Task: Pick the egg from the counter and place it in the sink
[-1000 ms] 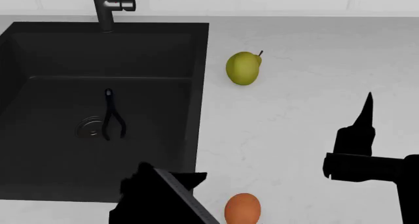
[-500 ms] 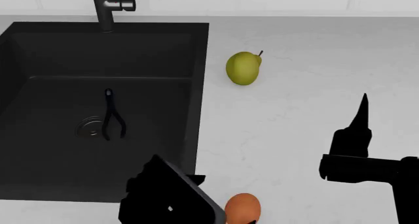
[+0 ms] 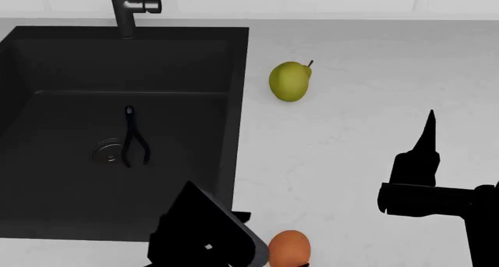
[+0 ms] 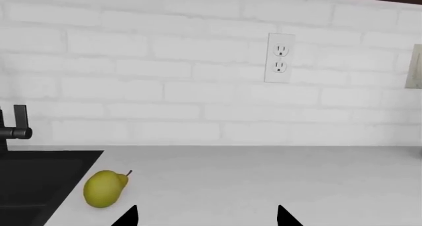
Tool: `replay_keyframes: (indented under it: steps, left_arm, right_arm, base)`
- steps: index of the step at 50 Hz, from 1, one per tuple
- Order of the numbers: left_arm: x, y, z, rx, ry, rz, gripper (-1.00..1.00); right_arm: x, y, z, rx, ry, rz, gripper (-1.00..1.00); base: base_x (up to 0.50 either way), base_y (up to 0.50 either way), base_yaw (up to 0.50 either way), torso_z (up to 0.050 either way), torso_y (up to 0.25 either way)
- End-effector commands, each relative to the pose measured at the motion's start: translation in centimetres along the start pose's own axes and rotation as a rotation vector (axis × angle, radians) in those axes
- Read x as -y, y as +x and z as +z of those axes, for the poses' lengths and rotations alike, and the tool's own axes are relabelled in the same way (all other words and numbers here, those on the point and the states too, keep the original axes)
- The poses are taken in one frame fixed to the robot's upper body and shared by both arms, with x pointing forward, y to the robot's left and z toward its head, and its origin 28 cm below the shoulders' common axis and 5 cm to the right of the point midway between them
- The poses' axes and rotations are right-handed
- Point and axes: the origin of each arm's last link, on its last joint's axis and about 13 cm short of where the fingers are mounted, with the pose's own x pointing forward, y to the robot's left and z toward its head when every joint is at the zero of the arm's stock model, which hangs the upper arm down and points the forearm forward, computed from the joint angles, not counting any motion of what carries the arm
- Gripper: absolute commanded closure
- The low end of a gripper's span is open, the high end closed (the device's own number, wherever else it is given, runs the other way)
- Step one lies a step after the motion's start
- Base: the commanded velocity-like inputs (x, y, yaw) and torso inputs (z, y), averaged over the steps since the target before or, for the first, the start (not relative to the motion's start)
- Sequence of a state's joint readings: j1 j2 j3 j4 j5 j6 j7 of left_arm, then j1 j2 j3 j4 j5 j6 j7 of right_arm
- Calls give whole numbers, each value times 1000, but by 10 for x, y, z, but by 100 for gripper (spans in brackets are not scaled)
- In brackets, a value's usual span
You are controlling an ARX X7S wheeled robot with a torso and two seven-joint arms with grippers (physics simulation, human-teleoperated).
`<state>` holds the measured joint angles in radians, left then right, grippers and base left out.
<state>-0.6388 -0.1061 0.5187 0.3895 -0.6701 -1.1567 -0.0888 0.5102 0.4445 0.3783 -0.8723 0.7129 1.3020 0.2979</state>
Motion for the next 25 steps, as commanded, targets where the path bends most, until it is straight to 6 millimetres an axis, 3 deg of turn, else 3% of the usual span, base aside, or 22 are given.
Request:
replay_keyframes:
  steps: [1, 25]
  left_arm:
    - [0, 2, -2, -3, -16, -19, -100]
    - [-6, 13, -13, -38, -60, -31, -100]
  right_arm:
    - [0, 0, 0, -1, 1, 2, -100]
    - [-2, 2, -2, -5, 8, 10, -100]
  base:
    - [0, 0, 0, 0, 0]
    - [0, 0, 0, 0, 0]
